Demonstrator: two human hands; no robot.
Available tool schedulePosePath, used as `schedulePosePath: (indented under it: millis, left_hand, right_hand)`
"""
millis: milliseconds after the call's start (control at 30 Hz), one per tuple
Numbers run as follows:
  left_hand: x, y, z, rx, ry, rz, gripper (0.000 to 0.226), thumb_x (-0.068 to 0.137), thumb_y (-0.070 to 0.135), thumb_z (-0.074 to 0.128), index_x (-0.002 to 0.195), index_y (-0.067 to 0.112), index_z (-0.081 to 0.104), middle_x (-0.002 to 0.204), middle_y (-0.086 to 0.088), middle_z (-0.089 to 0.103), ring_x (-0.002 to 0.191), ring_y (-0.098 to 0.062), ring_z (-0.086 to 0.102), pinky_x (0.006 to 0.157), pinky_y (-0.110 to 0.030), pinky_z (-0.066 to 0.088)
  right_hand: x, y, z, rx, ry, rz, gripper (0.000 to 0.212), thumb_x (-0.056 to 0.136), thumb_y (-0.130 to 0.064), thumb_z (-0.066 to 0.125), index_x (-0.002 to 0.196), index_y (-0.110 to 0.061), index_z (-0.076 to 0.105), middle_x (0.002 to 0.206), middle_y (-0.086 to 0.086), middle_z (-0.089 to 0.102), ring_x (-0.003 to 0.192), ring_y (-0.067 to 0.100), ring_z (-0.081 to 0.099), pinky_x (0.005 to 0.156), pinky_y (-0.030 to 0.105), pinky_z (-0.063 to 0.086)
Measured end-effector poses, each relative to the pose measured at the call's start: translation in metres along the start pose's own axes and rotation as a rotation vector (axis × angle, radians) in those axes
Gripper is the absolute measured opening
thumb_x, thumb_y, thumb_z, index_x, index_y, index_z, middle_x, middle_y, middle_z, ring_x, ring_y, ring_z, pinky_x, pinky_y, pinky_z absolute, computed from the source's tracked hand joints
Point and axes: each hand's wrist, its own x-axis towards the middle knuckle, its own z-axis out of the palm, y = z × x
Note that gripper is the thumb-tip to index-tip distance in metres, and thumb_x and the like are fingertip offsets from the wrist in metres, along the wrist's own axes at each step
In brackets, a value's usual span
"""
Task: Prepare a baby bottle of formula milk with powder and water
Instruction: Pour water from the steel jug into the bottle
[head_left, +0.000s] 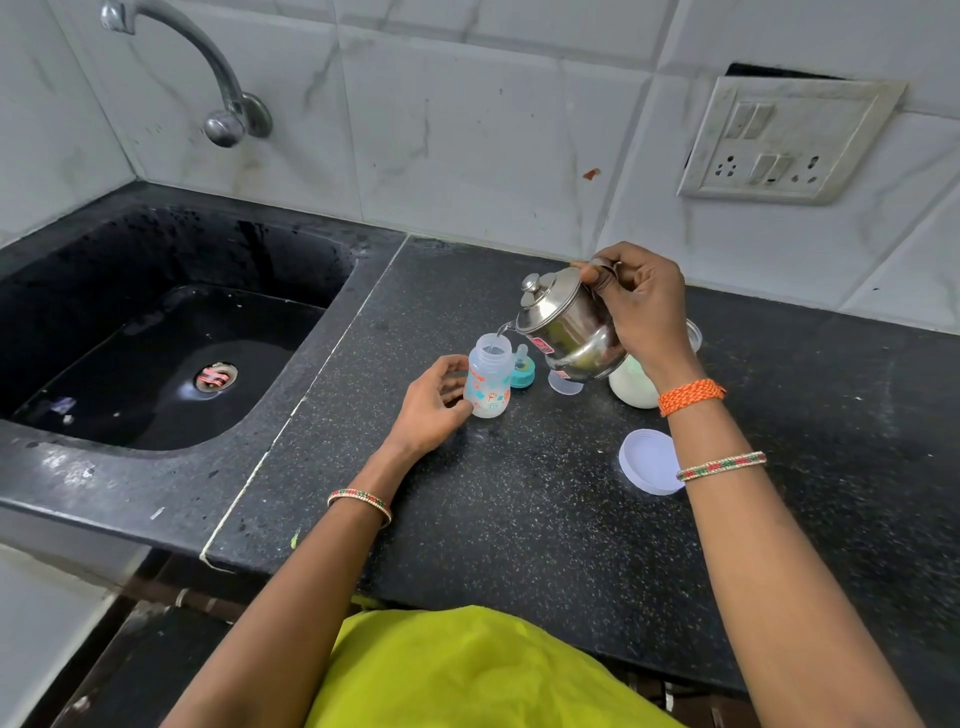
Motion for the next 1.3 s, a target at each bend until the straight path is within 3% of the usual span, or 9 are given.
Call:
schedulePosePath:
  millis: [167,300,433,533,700,933,1300]
  left_hand:
    - [0.0005,-0.0015,0.0003,0.01,-0.018,-0.006,0.053,0.084,-0.002,0.061,0.133,0.01,0.044,0.125,0.005,0.052,0.114,-0.007,0.053,0.084,-0.005,0.045]
    - [0.0008,-0.0014,-0.0006,-0.003,-0.019,0.005,0.062,0.081,0.007,0.064,0.137,0.013,0.038,0.128,0.003,0.05,0.116,-0.011,0.054,0.095,-0.017,0.046]
    - [0.0002,-0.0017,-0.0008,-0.009,-0.007,-0.008,0.074,0.074,0.019,0.062,0.141,0.012,0.033,0.133,-0.002,0.049,0.116,-0.013,0.055,0.095,-0.02,0.046]
    - [0.0021,-0.0039,-0.0009,-0.001,-0.006,-0.004,0.068,0.081,0.012,0.067,0.141,0.013,0.034,0.137,-0.005,0.049,0.119,-0.016,0.054,0.098,-0.023,0.045]
    - [0.0025,-0.0034,-0.0001,0.011,0.005,0.001,0.06,0.084,0.004,0.064,0.137,0.012,0.038,0.134,-0.001,0.049,0.116,-0.011,0.052,0.083,-0.006,0.045]
    - [0.0019,-0.0019,-0.0007,-0.005,0.0,-0.001,0.055,0.084,0.002,0.063,0.134,0.012,0.042,0.126,0.006,0.05,0.113,-0.008,0.053,0.08,-0.003,0.046]
    - [0.0026,-0.0028,-0.0009,-0.002,-0.004,0.0,0.05,0.083,0.0,0.062,0.13,0.011,0.046,0.122,0.007,0.052,0.111,-0.008,0.054,0.078,-0.003,0.046]
  right_hand:
    - [-0.0001,0.0006,0.0001,0.005,0.007,0.008,0.003,0.087,-0.016,0.067,0.088,-0.013,0.065,0.081,-0.011,0.068,0.078,-0.003,0.066,0.076,0.02,0.054]
    - [0.0001,0.0013,0.0003,0.018,-0.001,0.003,0.003,0.087,-0.017,0.067,0.088,-0.015,0.065,0.087,-0.002,0.072,0.089,0.007,0.07,0.082,0.029,0.056]
    - [-0.0007,-0.0003,0.0021,0.035,-0.017,0.012,0.012,0.086,-0.015,0.068,0.08,-0.025,0.063,0.076,-0.021,0.07,0.082,-0.002,0.068,0.077,0.02,0.053]
    - [-0.001,0.0002,0.0029,0.057,-0.013,0.027,0.018,0.085,-0.015,0.069,0.078,-0.03,0.063,0.075,-0.021,0.071,0.084,0.001,0.069,0.078,0.022,0.053]
    - [-0.0016,0.0005,0.0036,0.06,-0.003,0.011,0.018,0.086,-0.014,0.068,0.078,-0.029,0.062,0.085,-0.007,0.071,0.086,0.004,0.069,0.082,0.028,0.055]
    - [-0.0006,0.0009,0.0022,0.068,0.01,0.009,0.015,0.086,-0.017,0.068,0.08,-0.029,0.063,0.091,0.004,0.073,0.093,0.016,0.07,0.087,0.038,0.056]
    - [-0.0022,0.0054,0.0001,0.106,0.032,0.01,0.016,0.086,-0.016,0.069,0.078,-0.028,0.063,0.076,-0.018,0.071,0.093,0.012,0.071,0.082,0.029,0.056]
